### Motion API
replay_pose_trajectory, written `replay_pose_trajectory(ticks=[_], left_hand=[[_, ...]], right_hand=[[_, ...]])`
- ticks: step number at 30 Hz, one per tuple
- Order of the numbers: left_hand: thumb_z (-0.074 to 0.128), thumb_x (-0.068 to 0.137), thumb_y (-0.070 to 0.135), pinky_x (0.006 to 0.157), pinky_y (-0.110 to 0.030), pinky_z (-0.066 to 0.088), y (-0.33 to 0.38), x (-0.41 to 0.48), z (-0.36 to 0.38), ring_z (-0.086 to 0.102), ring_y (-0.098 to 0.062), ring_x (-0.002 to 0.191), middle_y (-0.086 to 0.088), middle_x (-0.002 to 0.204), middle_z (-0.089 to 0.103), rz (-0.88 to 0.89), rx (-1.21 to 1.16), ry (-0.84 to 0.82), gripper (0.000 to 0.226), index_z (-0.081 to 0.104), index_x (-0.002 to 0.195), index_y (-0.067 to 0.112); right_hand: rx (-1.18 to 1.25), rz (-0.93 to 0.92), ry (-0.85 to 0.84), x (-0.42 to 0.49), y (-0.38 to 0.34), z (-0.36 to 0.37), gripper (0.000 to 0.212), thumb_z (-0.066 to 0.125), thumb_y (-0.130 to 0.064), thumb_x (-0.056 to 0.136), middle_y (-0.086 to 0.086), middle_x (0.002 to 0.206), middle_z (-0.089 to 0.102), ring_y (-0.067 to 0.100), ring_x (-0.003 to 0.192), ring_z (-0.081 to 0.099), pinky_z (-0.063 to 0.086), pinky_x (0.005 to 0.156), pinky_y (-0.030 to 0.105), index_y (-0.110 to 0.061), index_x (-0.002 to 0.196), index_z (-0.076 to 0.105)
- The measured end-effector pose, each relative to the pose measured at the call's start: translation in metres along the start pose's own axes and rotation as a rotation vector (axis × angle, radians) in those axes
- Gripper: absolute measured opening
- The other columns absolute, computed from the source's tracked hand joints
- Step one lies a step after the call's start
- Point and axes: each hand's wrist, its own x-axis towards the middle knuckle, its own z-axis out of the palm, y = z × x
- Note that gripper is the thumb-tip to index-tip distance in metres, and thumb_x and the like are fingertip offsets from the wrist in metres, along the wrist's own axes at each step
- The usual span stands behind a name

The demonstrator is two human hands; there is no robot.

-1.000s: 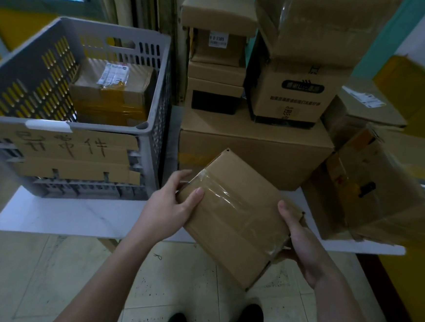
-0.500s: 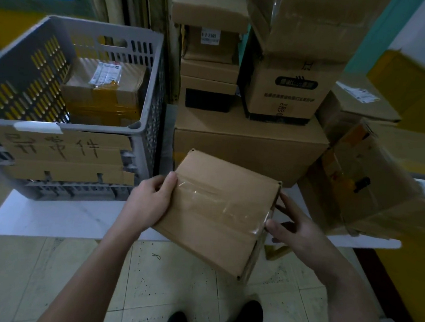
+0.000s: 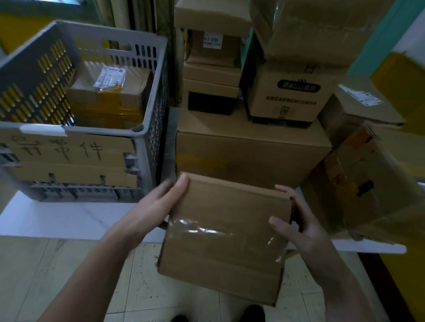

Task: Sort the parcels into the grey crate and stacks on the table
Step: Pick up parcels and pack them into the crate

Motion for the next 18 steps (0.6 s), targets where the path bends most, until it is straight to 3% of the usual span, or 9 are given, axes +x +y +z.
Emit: replay_pose_trajectory(ticks=[2,5,9,12,15,18], left_hand=[[0.027,0.070,0.095,0.089,-0.039,0.055,-0.001,-0.001,0.002,0.063,-0.016,0.108,0.003,0.119,0.064,-0.010,0.038,-0.059,0.082,0.052,0.125,0.040],[0.016,0.076,0.086,0.085,-0.041,0.059,0.002,-0.002,0.004,0.067,-0.024,0.105,-0.008,0.116,0.067,-0.022,-0.014,-0.070,0.079,0.061,0.112,0.031],[0.032,0.097,0.065,0.085,-0.044,0.060,0.002,0.000,0.005,0.069,-0.029,0.098,-0.017,0.113,0.068,-0.053,-0.017,-0.081,0.058,0.068,0.111,0.021],[0.052,0.093,0.054,0.080,-0.044,0.059,-0.002,0.001,0.003,0.067,-0.033,0.091,-0.028,0.121,0.059,-0.114,-0.069,-0.135,0.048,0.065,0.113,0.013],[0.067,0.079,0.056,0.076,-0.037,0.057,-0.004,0.002,-0.001,0.067,-0.027,0.087,-0.023,0.114,0.065,-0.149,-0.101,-0.209,0.059,0.064,0.119,0.012],[0.058,0.079,0.058,0.070,-0.033,0.054,-0.004,0.004,-0.002,0.067,-0.018,0.079,-0.006,0.095,0.071,-0.139,-0.190,-0.247,0.057,0.068,0.109,0.011]], right_hand=[[-0.032,0.005,-0.033,-0.001,0.001,-0.002,0.070,0.075,-0.051,0.062,-0.031,0.109,0.059,-0.004,0.101,0.061,0.055,0.073,0.017,-0.047,0.128,0.051],[-0.045,0.017,-0.040,-0.002,0.002,-0.006,0.068,0.077,-0.050,0.062,-0.033,0.108,0.056,-0.004,0.097,0.061,0.055,0.072,0.018,-0.048,0.125,0.052],[-0.010,0.030,0.020,-0.003,0.005,-0.006,0.057,0.072,-0.043,0.072,-0.033,0.104,0.057,-0.005,0.094,0.061,0.054,0.070,0.016,-0.037,0.126,0.055],[-0.018,0.064,0.054,-0.003,0.005,-0.004,0.054,0.063,-0.052,0.076,-0.032,0.112,0.057,-0.007,0.097,0.060,0.054,0.071,0.019,-0.040,0.128,0.055],[-0.009,0.128,0.159,0.004,0.007,-0.002,0.055,0.054,-0.071,0.083,-0.025,0.133,0.052,0.003,0.118,0.054,0.046,0.092,0.028,-0.050,0.133,0.049],[-0.007,0.286,0.261,0.013,0.009,0.001,0.088,0.052,-0.079,0.072,-0.009,0.147,0.046,0.019,0.131,0.046,0.039,0.107,0.046,-0.036,0.148,0.041]])
